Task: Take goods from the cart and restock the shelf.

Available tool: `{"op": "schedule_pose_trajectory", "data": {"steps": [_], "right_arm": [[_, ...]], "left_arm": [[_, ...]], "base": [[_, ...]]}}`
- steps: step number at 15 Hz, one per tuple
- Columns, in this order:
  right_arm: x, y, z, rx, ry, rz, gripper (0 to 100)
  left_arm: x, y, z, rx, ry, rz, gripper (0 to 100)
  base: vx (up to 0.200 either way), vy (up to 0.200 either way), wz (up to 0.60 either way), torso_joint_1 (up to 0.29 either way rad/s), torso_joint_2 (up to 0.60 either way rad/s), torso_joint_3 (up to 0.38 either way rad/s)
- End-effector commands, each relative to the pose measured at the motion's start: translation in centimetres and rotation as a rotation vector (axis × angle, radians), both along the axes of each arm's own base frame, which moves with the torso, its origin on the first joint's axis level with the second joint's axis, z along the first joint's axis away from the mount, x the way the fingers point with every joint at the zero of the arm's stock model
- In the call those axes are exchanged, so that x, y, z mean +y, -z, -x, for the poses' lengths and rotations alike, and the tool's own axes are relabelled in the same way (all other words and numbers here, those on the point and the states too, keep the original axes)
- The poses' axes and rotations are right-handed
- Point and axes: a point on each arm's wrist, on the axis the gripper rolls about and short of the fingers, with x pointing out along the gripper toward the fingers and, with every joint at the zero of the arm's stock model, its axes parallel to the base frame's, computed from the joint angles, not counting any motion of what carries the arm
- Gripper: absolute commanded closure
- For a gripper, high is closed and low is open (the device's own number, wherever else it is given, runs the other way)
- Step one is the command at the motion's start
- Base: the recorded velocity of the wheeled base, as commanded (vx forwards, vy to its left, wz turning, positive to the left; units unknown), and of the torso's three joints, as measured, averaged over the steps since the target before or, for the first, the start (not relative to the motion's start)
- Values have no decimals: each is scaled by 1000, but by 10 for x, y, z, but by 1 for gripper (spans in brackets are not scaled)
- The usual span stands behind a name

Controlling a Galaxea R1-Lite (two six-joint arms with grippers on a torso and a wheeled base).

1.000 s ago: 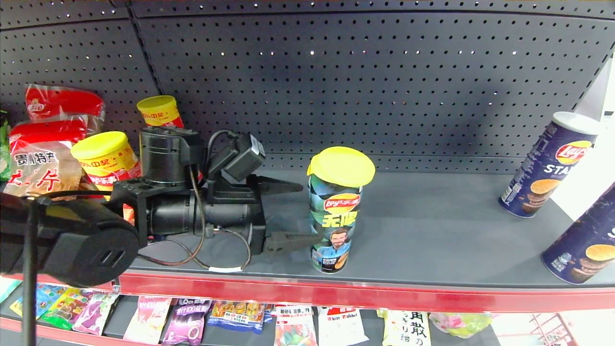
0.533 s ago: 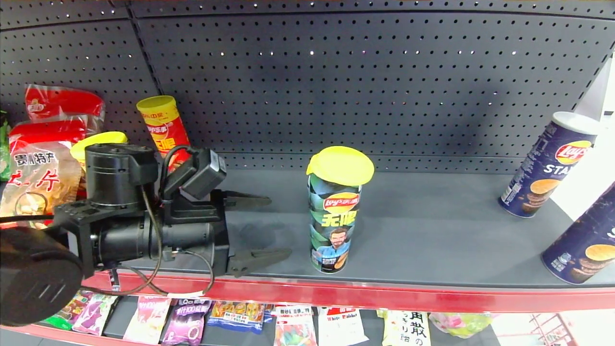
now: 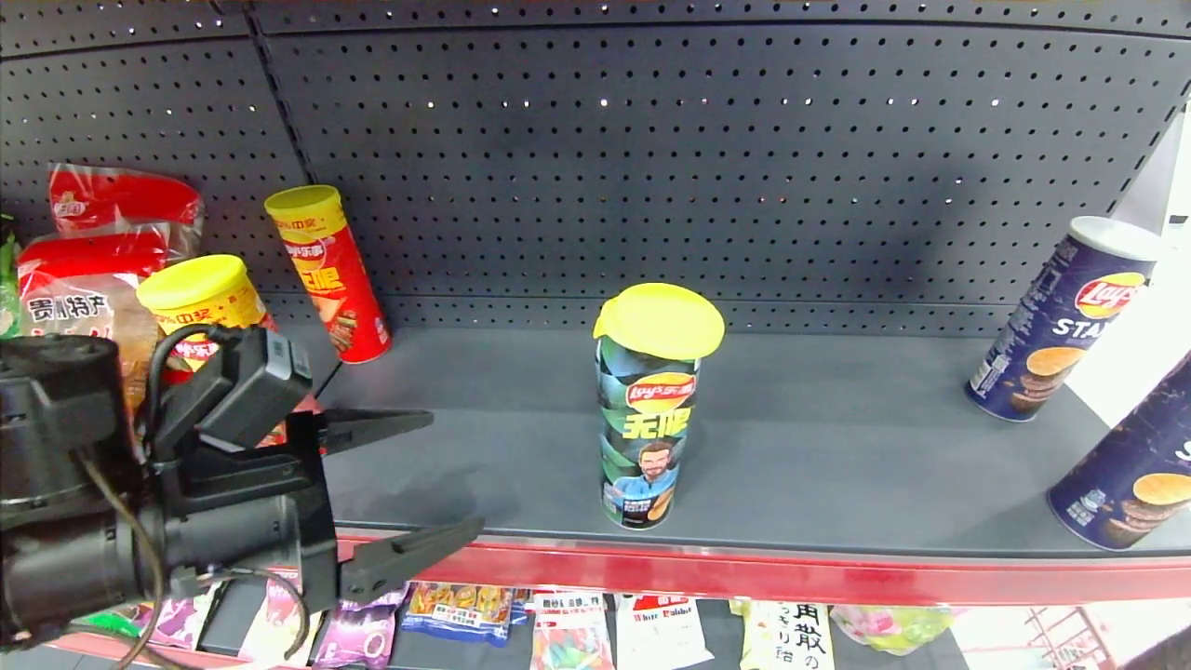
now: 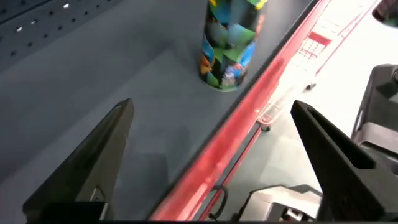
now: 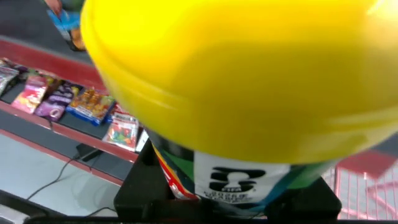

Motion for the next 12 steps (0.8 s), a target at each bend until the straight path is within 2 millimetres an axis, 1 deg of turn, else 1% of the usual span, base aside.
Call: {"op": "schedule_pose_trajectory", "data": {"steps": [1,2,3,4,5,7,9,10,12], "right_arm": [[15,-42,-59,54,-96,19,100],[19,-46,-69,49,-111,19,100],[26,-53,-89,55,-127,20,100],[26,-53,-89,55,-127,20,100],[37,-67,-120,58,-150,18,100],[52,-74,-149,88,-185,21,100],[65,-71,-178,97,-228,20,100],[69,-68,-189,94,-234,21,100],[81,-61,-223,59,-240,12,100]], "left_arm": [[14,-2,34,-39,-29,24,0],[16,-1,40,-47,-35,25,0],[20,0,50,-60,-50,28,0],[20,0,50,-60,-50,28,0],[26,1,63,-64,-62,38,0],[32,0,78,-43,-68,42,0],[38,1,93,-29,-93,28,0],[40,1,97,-26,-106,25,0],[45,1,110,-36,-128,24,0]], "base": [[0,0,0,0,0,0],[0,0,0,0,0,0],[0,0,0,0,0,0],[0,0,0,0,0,0],[0,0,0,0,0,0],[0,0,0,0,0,0],[0,0,0,0,0,0],[0,0,0,0,0,0],[0,0,0,0,0,0]]}}
